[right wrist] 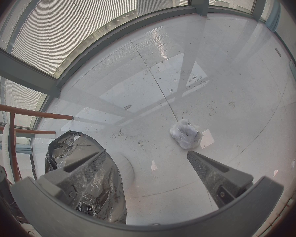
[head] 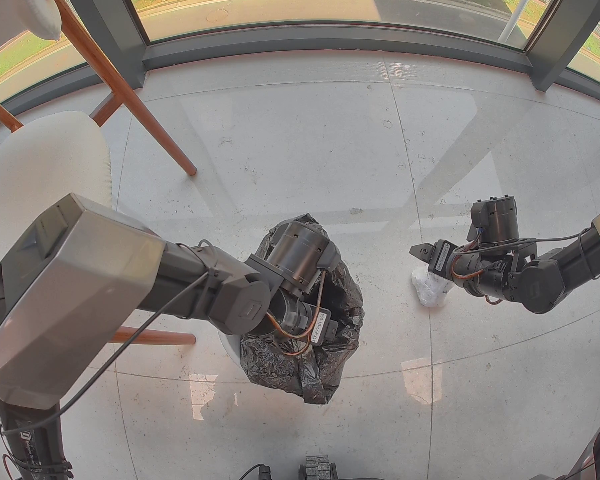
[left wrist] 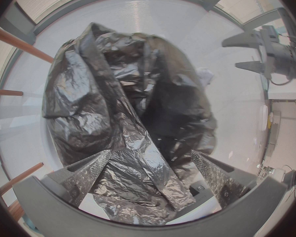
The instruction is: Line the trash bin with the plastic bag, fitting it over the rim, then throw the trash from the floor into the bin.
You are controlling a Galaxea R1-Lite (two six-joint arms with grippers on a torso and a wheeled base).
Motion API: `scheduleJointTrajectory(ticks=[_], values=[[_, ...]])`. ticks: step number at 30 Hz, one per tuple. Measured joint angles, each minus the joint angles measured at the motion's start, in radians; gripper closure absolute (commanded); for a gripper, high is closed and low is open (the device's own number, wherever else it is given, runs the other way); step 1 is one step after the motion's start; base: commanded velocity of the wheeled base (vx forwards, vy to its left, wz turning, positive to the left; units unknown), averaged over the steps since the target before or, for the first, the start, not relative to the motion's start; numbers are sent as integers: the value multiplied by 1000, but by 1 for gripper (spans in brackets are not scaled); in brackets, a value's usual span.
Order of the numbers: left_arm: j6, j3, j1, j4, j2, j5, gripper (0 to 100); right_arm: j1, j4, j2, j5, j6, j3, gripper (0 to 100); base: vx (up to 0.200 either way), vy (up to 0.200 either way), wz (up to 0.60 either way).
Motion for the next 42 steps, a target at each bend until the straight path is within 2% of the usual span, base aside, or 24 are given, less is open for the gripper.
scheduleJointTrajectory(ticks=[5,12,15,20,25,32,38,42], values=[[2,-28,6,-71,21,6,0,5,-1,0,0,1,-2,0,0,0,0],[20,-69,2,-73,29,16,0,10,-30,1,24,6,-3,0,0,0,0],[33,-71,3,-72,27,22,0,34,-66,0,93,19,0,0,0,0,0],[39,-66,14,-69,-2,29,0,106,-71,-15,166,90,41,0,0,0,0],[37,-67,29,-63,-63,29,0,133,-78,-26,201,110,78,0,0,0,0],[35,-71,64,13,-206,23,0,161,-81,-32,281,132,81,0,0,0,0],[30,-64,84,54,-341,19,0,226,-86,-14,363,160,42,0,0,0,0],[25,-60,88,57,-392,18,0,258,-115,33,373,174,-21,0,0,0,0]])
